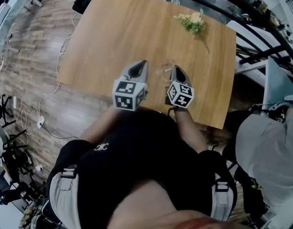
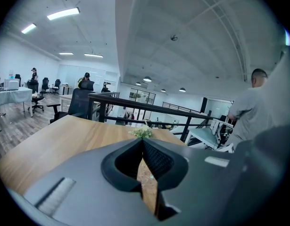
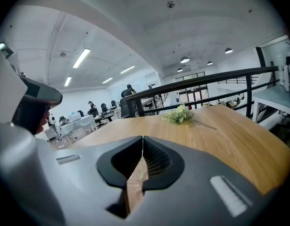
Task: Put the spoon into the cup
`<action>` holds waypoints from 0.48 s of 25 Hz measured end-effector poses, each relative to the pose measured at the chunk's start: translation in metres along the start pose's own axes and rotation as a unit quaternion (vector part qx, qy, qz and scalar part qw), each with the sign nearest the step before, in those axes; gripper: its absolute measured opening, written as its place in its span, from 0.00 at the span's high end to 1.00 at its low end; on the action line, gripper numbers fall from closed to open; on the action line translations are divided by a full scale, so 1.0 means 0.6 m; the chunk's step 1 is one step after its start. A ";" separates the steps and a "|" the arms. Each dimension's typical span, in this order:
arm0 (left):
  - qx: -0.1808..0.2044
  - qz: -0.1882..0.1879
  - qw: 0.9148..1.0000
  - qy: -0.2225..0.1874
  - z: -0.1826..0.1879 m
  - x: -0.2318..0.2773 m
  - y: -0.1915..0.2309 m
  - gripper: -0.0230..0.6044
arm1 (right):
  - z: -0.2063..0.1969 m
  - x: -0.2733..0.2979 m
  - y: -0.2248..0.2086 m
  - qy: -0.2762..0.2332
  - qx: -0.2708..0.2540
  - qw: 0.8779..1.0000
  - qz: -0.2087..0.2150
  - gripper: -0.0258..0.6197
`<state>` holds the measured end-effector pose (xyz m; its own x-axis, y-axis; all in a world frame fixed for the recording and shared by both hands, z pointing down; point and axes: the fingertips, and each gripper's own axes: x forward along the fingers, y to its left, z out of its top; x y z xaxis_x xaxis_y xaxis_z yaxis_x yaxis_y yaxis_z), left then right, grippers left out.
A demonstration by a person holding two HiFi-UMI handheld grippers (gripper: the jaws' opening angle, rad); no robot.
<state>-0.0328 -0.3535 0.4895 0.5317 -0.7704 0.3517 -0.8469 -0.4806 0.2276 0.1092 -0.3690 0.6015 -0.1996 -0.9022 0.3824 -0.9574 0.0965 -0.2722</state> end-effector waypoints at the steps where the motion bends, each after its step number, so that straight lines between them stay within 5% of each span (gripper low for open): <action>1: -0.001 0.002 1.000 0.000 0.000 -0.001 0.002 0.95 | -0.005 0.004 0.000 0.006 0.000 1.000 0.001 0.95; 12: -0.014 0.016 1.000 0.000 -0.008 -0.004 0.019 0.95 | -0.038 0.028 -0.007 0.037 0.015 0.999 0.001 0.94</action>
<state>-0.0435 -0.3553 0.4954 0.5040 -0.7853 0.3596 -0.8632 -0.4437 0.2409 0.1053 -0.3751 0.6295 -0.2174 -0.8684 0.4457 -0.9503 0.0841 -0.2997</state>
